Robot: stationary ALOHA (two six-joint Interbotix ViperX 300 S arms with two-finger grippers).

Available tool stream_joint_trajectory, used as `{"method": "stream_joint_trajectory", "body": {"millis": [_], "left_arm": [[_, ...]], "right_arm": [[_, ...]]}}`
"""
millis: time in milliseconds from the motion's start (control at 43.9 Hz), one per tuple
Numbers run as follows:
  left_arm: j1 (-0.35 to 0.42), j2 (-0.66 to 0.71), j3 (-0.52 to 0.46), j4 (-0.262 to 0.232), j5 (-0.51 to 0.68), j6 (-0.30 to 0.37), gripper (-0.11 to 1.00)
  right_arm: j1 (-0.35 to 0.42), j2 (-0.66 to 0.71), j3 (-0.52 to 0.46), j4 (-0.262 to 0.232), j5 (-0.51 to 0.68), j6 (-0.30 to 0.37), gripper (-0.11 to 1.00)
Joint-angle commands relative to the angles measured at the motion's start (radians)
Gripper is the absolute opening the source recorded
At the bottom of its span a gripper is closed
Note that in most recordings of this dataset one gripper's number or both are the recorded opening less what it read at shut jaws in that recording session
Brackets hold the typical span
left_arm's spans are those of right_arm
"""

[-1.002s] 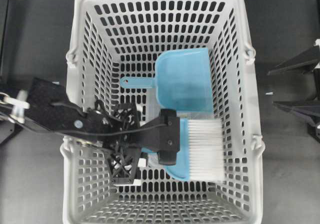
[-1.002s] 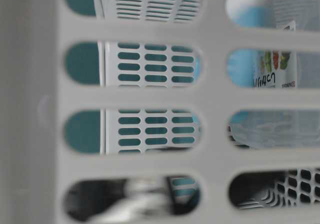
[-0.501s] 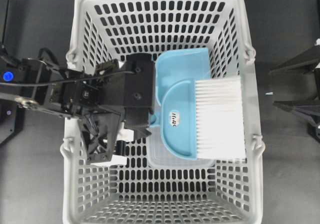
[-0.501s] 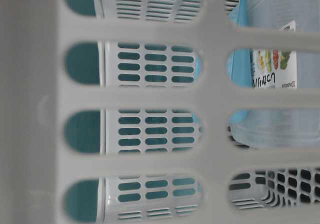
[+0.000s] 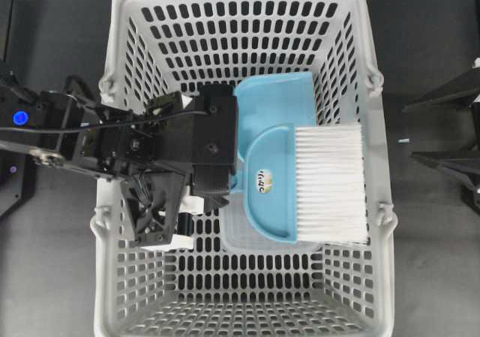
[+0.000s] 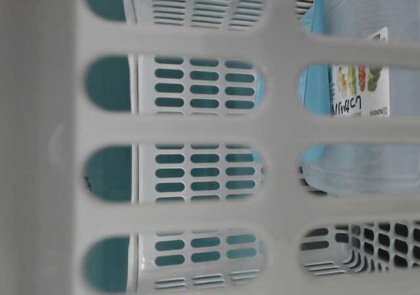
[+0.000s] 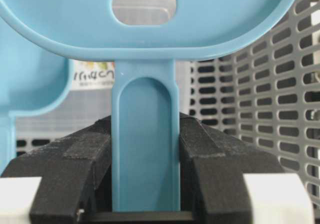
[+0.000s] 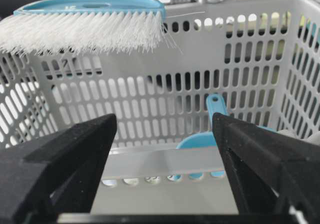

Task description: Pick up the hand brush from the shopping basket with the left arm.

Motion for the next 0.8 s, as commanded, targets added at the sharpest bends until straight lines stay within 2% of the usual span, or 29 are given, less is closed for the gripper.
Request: {"method": "stream_joint_trajectory", "body": {"millis": [0, 774], "left_arm": [[-0.002, -0.009, -0.028, 0.002, -0.009, 0.0, 0.24], [-0.008, 0.048, -0.041, 0.002, -0.017, -0.003, 0.24]], "right_arm": [[-0.002, 0.005, -0.008, 0.003, -0.009, 0.002, 0.74], [-0.002, -0.005, -0.008, 0.003, -0.009, 0.002, 0.74]]}}
